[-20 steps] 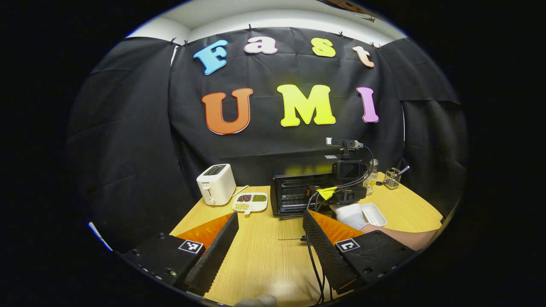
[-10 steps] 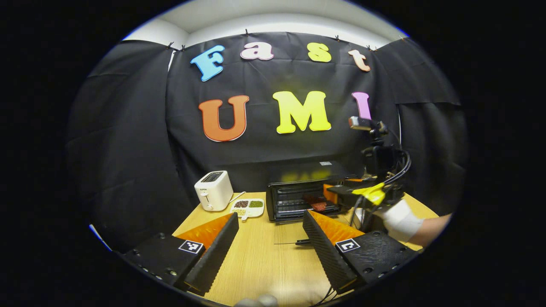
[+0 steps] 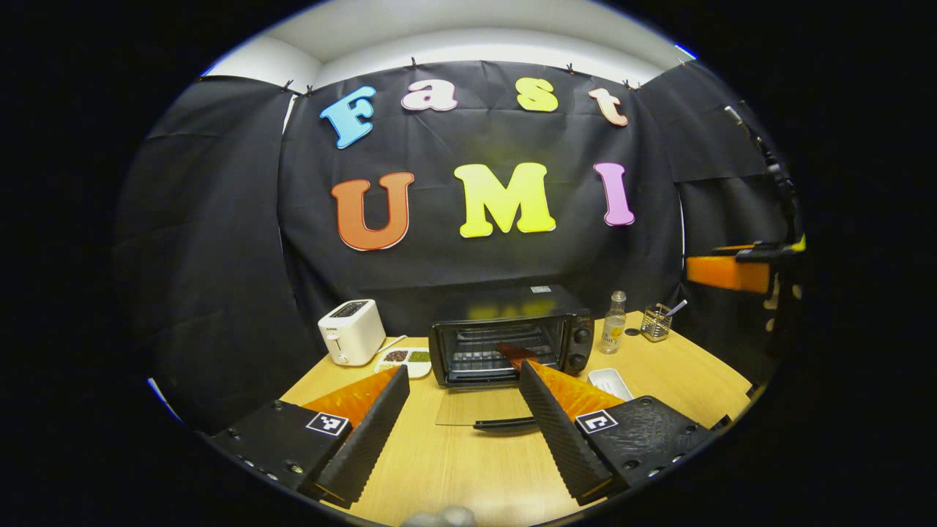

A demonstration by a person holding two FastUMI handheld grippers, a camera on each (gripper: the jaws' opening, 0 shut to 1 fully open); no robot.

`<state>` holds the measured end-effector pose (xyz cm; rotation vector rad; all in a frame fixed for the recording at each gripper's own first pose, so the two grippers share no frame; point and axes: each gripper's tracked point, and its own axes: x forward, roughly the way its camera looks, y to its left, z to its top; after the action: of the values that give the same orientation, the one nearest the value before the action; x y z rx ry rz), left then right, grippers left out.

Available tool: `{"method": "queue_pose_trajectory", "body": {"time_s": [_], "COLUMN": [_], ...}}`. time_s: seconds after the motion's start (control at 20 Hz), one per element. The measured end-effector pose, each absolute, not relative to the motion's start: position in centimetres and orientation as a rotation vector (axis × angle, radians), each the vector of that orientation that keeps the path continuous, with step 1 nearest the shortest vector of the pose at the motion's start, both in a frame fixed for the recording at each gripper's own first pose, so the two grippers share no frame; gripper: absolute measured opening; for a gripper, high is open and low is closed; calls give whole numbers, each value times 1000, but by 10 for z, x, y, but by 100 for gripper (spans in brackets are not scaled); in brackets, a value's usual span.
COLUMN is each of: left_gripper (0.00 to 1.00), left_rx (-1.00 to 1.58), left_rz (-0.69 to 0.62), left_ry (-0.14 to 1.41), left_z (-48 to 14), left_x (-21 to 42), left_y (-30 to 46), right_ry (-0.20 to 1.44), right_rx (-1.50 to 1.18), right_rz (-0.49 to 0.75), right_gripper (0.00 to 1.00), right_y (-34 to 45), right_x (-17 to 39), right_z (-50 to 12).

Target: Open the electric oven with the left hand, put the food in, and close the electric oven.

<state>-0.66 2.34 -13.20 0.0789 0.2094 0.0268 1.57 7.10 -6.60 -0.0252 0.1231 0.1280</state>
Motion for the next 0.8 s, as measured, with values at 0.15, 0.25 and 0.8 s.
{"method": "queue_pose_trajectory", "body": {"time_s": [0.15, 0.25, 0.8], "left_gripper": [97, 97, 97], "left_rx": [60, 43, 18], "left_rz": [42, 54, -3], "left_ry": [266, 324, 530], "left_z": [-168, -198, -325], "left_x": [-9, -11, 33], "left_y": [-5, -19, -42], "right_ry": [157, 201, 260], "right_rx": [-27, -31, -132], "right_rz": [134, 131, -34], "right_gripper": [100, 100, 100], "right_y": [23, -1, -50], "right_x": [-14, -28, -45], "right_z": [-82, -97, -89]}}
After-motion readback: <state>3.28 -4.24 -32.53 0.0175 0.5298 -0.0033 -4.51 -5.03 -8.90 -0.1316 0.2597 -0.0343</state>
